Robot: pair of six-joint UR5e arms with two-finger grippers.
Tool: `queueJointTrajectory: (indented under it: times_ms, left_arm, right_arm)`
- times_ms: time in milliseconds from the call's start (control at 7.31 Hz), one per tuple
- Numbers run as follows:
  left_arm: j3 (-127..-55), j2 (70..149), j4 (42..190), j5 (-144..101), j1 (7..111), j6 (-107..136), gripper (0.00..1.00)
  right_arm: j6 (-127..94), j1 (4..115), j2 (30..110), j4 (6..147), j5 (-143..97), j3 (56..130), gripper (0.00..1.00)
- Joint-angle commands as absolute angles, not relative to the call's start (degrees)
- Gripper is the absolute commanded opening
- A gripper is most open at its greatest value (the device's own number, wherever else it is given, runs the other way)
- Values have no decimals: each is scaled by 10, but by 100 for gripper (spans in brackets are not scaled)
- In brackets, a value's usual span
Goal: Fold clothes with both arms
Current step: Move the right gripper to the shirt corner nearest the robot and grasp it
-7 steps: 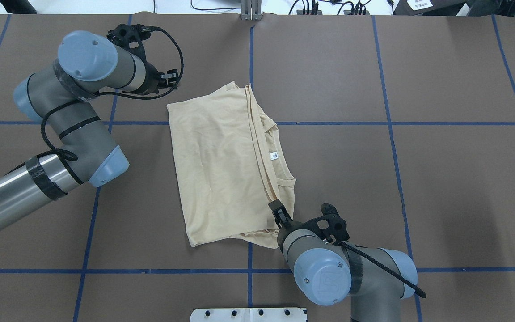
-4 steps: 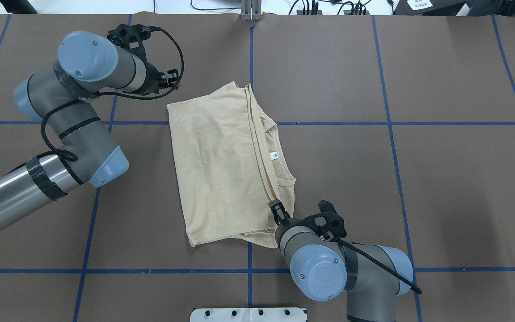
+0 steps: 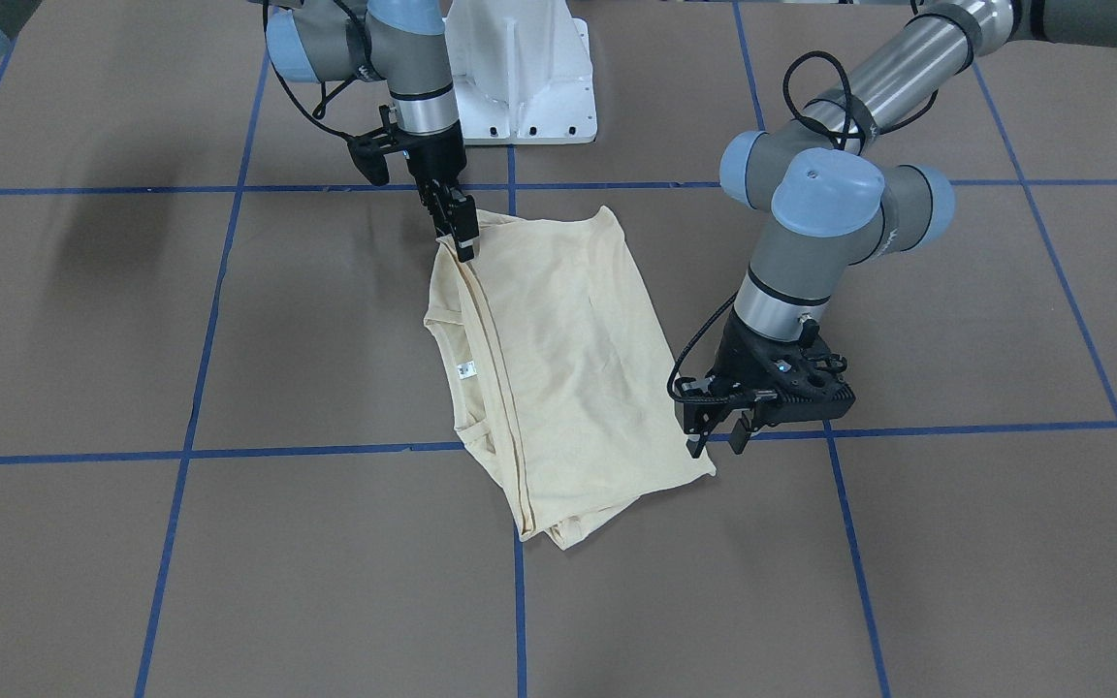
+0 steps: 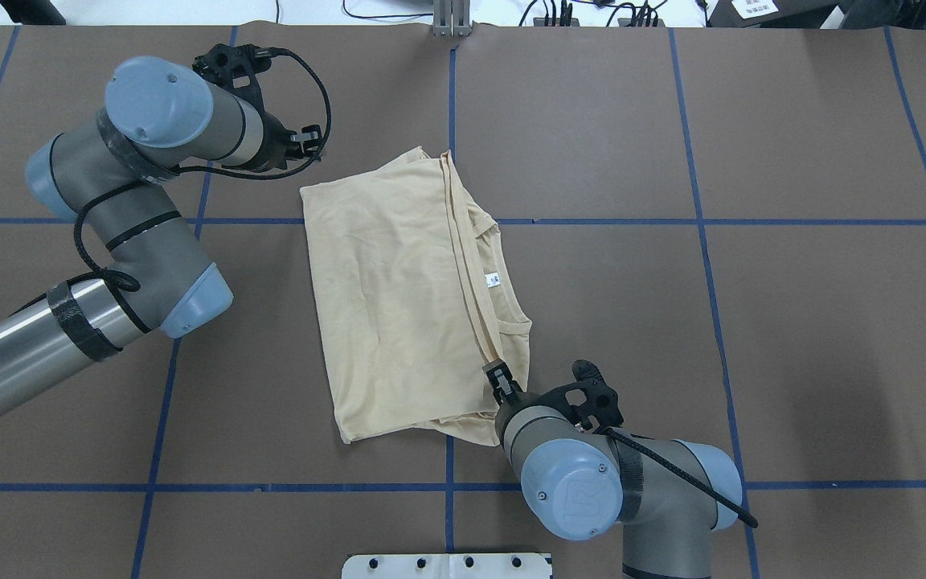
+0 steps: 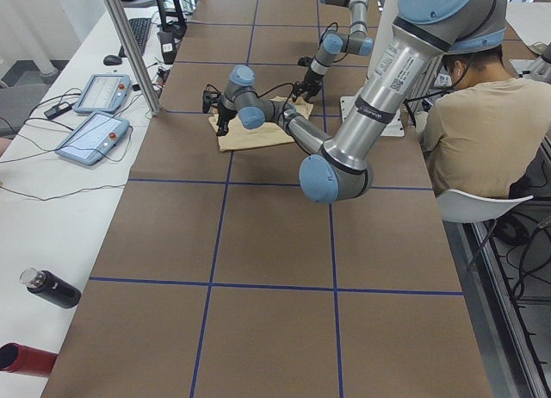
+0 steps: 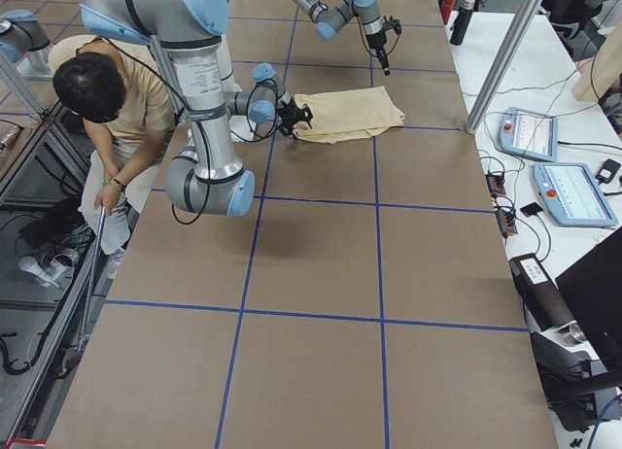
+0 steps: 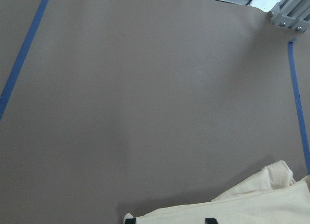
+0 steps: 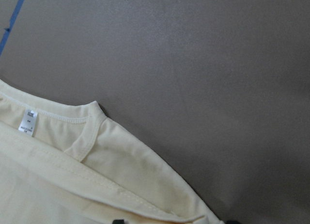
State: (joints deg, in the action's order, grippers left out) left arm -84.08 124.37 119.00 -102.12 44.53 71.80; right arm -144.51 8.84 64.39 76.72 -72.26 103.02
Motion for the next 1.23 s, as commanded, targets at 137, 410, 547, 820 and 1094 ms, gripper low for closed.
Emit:
queueJointTrajectory:
  times_ms: [137,410,547,820,1094]
  left_arm:
    - [-841,1244,1190,-1020,445,722,57]
    - [-843,1240,1190,-1020,443,722,57]
    - [-843,1239,1190,-1019,443,722,57]
    - [-848,1237,1190,-1019,443,722,57]
    - [-850,1237,1190,-1020,443,724,57]
  right_arm:
    - [-1444,91,643,767,-724,1030,0]
    - [-1441,97,643,767,-727,1030,0]
    - [-1436,98,643,770,-730,1030,0]
    - [-1422,98,643,772,-752,1044,0]
    - [-1422,98,645,773,-754,1046,0]
